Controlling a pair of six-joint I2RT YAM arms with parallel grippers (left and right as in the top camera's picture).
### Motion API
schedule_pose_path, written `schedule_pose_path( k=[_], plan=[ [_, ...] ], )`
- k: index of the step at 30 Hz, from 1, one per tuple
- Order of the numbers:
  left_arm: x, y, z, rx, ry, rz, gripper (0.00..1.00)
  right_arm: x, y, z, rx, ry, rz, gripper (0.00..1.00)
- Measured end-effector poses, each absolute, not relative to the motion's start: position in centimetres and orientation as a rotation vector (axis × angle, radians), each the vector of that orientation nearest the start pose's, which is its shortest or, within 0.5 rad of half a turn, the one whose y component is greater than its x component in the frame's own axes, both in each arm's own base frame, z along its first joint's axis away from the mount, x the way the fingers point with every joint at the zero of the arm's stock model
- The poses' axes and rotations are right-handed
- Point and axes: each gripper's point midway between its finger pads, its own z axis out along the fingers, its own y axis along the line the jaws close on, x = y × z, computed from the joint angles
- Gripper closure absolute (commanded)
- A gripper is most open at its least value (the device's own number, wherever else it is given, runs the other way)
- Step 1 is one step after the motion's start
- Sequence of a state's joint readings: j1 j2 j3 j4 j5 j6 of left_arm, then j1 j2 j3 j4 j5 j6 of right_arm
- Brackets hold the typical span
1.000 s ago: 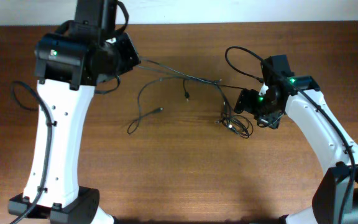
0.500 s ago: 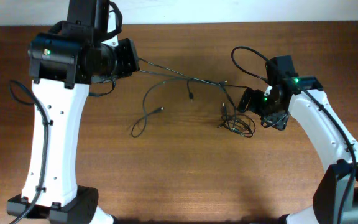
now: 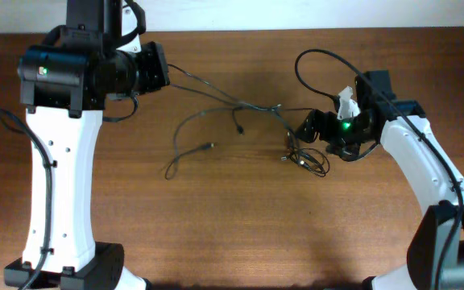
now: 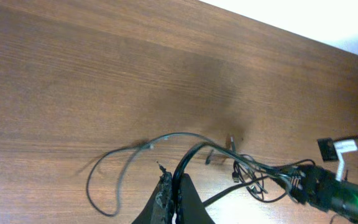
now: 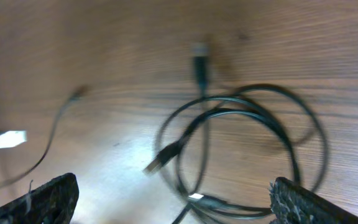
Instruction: Untangle cables
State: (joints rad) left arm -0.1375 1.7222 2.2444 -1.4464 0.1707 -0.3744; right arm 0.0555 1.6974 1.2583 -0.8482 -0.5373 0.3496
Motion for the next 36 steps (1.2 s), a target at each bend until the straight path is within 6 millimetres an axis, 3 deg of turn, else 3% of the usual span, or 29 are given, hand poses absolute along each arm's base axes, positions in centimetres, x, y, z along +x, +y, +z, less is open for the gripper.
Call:
schedule_pose_path(
  k=[4, 8, 11, 15, 20, 25, 32, 36],
  plan=[
    [38.3, -8.6, 35.9, -0.179, 2.498, -0.451, 1.00, 35.4, 11.9, 14.6, 0.188, 2.745, 0.959, 0.01],
    [38.2, -8.9, 36.1, -0.154, 2.493, -0.472, 1.00, 34.8, 12.5, 20.0, 0.070, 2.595, 0.999, 0.02],
    [38.0, -10.0, 36.5, -0.108, 2.490, -0.550, 1.00, 34.3, 12.6, 21.7, 0.039, 2.549, 1.007, 0.02],
    [37.5, -12.2, 37.5, 0.018, 2.457, -0.711, 1.00, 33.9, 12.6, 21.6, 0.044, 2.565, 1.011, 0.01],
    [35.6, -17.3, 41.6, 0.412, 2.244, -1.083, 1.00, 33.6, 13.2, 21.5, 0.029, 2.577, 1.021, 0.01],
    [33.4, -19.2, 43.8, 0.574, 2.118, -1.284, 1.00, 33.5, 14.3, 21.7, -0.024, 2.565, 1.031, 0.01],
    [31.8, -21.7, 44.6, 0.690, 2.061, -1.361, 1.00, 33.6, 15.5, 22.0, -0.075, 2.547, 1.025, 0.01],
    [32.2, -21.6, 44.4, 0.641, 2.094, -1.345, 1.00, 33.9, 15.1, 21.6, -0.036, 2.562, 0.992, 0.02]
  ],
)
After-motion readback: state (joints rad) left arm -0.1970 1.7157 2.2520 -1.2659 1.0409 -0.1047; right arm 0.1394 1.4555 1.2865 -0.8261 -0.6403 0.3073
